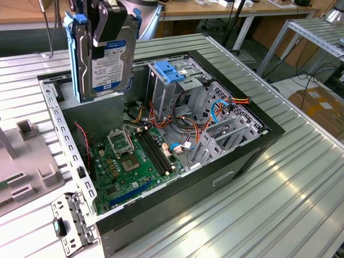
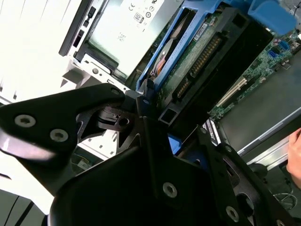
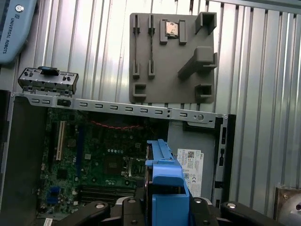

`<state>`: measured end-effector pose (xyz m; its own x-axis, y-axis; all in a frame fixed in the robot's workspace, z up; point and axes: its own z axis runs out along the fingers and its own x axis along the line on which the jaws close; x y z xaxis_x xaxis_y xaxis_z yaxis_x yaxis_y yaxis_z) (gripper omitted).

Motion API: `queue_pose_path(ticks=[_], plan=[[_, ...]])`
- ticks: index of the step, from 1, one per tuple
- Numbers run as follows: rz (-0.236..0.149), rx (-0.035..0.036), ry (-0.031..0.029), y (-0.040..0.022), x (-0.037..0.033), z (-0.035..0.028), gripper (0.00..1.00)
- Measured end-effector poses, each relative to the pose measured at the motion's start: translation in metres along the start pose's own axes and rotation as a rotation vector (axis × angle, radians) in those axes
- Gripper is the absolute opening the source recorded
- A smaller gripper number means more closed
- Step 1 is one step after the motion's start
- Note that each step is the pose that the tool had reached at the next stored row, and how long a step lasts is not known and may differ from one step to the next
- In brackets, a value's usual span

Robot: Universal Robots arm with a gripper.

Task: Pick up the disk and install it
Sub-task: 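Pick up the disk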

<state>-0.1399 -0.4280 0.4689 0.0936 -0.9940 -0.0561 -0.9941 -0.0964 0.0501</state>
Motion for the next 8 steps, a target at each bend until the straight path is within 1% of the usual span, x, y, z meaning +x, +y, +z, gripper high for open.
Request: queue_pose_path(ticks=[3,5,8], plan=[[0.0,-0.0004,-0.0001,-0.0052,0.002,-0.0002,0.37],[0.0,-0.0008,-0.0001,-0.0105,0.004,-0.0004,0.37],[0.0,-0.0011,-0.0001,-0.0154,0.0059,-0.0006,0.37]])
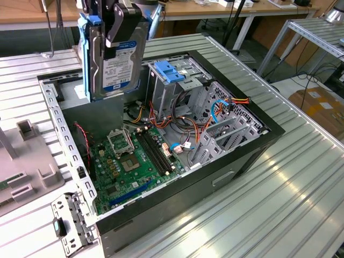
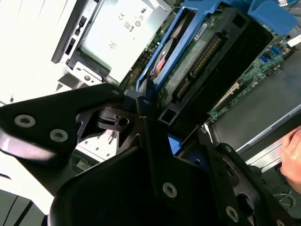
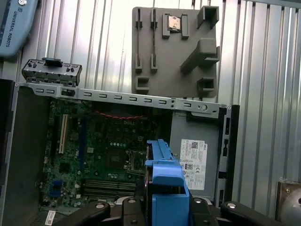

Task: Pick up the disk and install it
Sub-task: 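Pick up the disk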

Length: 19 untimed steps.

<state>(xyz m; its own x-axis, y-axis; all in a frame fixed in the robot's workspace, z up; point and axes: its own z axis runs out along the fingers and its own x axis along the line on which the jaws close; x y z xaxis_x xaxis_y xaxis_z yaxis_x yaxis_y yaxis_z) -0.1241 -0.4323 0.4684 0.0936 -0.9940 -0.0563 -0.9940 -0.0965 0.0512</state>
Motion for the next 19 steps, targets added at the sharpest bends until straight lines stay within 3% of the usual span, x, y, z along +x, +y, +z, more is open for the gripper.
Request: queue_pose_path(ticks=[19], plan=[[0.0,-0.0032,-0.0003,-0.0396,0.0172,-0.0016,0.37]])
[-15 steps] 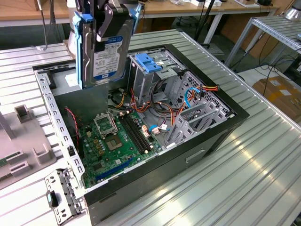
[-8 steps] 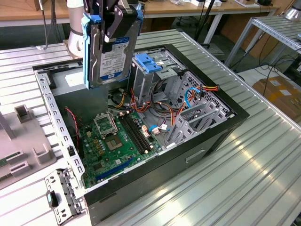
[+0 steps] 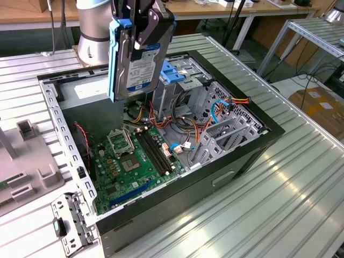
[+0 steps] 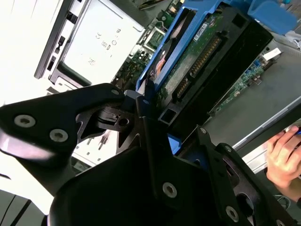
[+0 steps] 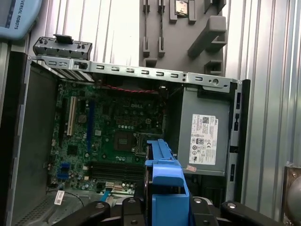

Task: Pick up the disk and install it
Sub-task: 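Pick up the disk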

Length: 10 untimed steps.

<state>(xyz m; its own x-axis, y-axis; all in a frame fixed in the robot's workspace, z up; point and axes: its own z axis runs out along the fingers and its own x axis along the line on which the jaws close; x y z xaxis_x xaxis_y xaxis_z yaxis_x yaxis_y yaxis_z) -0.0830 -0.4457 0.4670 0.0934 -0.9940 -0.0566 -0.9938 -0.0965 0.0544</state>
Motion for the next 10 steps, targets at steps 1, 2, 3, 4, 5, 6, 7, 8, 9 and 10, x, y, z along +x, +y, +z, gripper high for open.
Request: queue_pose_path(ticks=[1,2,3,4,5,6,7,8,9,10], plan=[[0.0,-0.0001,0.0,-0.0015,0.0007,-0.0001,0.37],[0.0,-0.0002,-0.0001,-0.0035,0.0016,-0.0001,0.37],[0.0,-0.0003,-0.0001,-0.005,0.0023,-0.0002,0.37],[0.0,-0.0005,0.0,-0.0073,0.0032,-0.0004,0.37],[0.0,-0.0006,0.0,-0.0096,0.0043,-0.0005,0.37],[0.0,-0.0007,0.0,-0.0111,0.0049,-0.0006,0.37],[0.0,-0.0008,0.0,-0.0125,0.0055,-0.0006,0.37],[0.0,-0.0008,0.0,-0.0141,0.0061,-0.0007,0.37],[0.0,-0.0009,-0.0001,-0.0154,0.0066,-0.0007,0.37],[0.0,-0.001,-0.0001,-0.017,0.0073,-0.0008,0.37]])
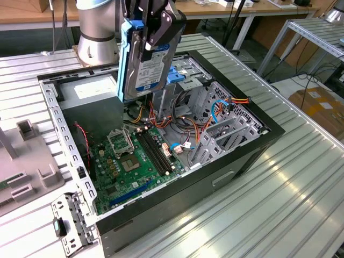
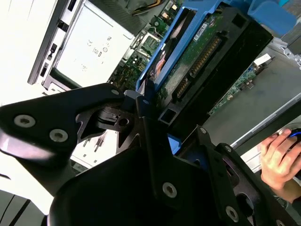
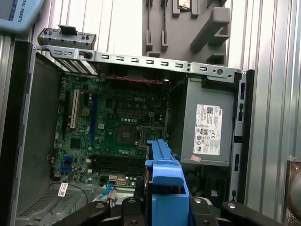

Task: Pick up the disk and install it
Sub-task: 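Pick up the disk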

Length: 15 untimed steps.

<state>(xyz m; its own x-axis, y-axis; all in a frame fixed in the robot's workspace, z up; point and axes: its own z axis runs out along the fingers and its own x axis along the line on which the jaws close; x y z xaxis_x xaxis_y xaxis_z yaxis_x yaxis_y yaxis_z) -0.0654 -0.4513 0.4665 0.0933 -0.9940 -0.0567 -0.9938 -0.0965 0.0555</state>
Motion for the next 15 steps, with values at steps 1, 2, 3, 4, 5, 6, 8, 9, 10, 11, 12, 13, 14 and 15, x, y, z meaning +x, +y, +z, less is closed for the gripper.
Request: queue_pose_path(ticks=[1,2,3,4,5,6,8,9,10,11,12,13,14,15], plan=[[0.0,-0.0001,0.0,-0.0015,0.0006,-0.0001,0.37],[0.0,-0.0001,-0.0001,-0.0031,0.0013,-0.0001,0.37],[0.0,-0.0003,-0.0001,-0.0048,0.0019,-0.0002,0.37],[0.0,-0.0005,0.0,-0.0067,0.0026,-0.0003,0.37],[0.0,-0.0007,0.0,-0.0081,0.0031,-0.0004,0.37],[0.0,-0.001,0.0,-0.0124,0.0045,-0.0006,0.37],[0.0,-0.0012,0.0,-0.0162,0.0057,-0.0008,0.37],[0.0,-0.0013,-0.0002,-0.0189,0.0065,-0.0008,0.37],[0.0,-0.0014,-0.0002,-0.0207,0.0071,-0.0009,0.37],[0.0,-0.0016,-0.0001,-0.0226,0.0076,-0.001,0.37],[0.0,-0.0017,-0.0001,-0.0251,0.0083,-0.0011,0.37],[0.0,-0.002,-0.0001,-0.0282,0.0091,-0.0013,0.37],[0.0,-0.0021,-0.0002,-0.0317,0.0101,-0.0014,0.37],[0.0,-0.0022,-0.0003,-0.0334,0.0105,-0.0015,0.37]])
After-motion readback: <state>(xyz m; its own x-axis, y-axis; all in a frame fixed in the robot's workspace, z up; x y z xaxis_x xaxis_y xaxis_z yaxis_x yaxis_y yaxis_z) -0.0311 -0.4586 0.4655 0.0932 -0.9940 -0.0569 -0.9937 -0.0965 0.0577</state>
